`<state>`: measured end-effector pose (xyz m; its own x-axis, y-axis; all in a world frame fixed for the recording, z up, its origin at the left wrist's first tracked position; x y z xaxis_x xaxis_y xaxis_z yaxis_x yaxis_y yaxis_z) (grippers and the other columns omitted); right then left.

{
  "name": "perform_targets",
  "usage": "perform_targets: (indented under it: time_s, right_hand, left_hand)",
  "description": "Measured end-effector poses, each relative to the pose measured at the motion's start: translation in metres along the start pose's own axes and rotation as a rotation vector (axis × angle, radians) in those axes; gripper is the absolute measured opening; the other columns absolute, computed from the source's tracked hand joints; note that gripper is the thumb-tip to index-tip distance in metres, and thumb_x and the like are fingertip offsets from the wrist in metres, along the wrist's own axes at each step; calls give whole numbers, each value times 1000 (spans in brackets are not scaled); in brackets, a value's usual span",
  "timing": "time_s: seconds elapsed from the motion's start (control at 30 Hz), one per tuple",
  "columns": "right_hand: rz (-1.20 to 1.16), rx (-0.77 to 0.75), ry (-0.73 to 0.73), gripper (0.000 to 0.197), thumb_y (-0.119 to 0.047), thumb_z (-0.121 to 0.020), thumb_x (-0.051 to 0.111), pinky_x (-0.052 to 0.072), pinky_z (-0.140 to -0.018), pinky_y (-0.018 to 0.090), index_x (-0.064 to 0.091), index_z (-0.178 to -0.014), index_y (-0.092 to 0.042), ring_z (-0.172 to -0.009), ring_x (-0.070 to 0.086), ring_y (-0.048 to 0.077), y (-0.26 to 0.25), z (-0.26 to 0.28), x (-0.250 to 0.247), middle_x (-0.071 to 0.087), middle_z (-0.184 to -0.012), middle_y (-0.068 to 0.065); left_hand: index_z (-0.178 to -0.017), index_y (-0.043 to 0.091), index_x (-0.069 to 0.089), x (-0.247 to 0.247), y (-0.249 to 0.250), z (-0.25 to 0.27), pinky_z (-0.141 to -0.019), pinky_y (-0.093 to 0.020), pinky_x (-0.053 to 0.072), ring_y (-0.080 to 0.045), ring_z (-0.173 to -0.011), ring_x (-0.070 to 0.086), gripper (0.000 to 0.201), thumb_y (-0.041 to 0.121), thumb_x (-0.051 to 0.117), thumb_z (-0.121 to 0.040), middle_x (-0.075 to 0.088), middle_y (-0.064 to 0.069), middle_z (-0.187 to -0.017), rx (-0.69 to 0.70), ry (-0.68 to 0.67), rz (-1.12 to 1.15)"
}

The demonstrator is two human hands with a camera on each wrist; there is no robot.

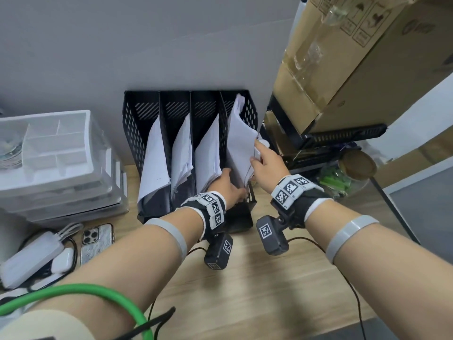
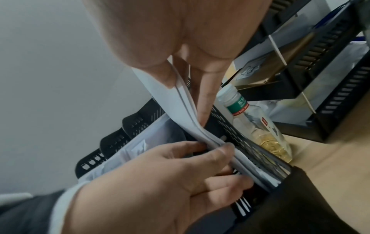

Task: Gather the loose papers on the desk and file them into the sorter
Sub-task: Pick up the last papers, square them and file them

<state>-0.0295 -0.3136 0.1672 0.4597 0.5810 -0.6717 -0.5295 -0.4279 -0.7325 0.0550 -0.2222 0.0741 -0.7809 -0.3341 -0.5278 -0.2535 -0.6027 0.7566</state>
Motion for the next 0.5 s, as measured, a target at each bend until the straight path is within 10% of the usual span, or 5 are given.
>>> perform_targets:
  time_s: [0.23,0.5]
  right_hand:
    - [41,2,-46,48,-24,-93,55,53,-93,45,41,-139,-25,-104,64,28,2,16,-1,64,-119,12]
    - [-65,17,-57,54,-20,-93,59,44,-85,30,35,-141,-18,-103,59,21,-3,38,-19,57,-111,2]
  left_hand:
    - [-154,22,25,-2,-2,8,-94,-50,57,-30,-97,73,90,36,72,-78,74,-13,-101,-33,-72,191]
    - [-103,10,66,-42,8,59,-88,-41,59,-28,-90,73,10,15,60,-97,68,-11,-96,-43,30,430]
Point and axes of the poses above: each hand's wrist, its own z-axis away from the middle knuckle, its own x-axis out of the palm, y = z × x, the point moved 2 cm from there along -z, towards the middle knuckle
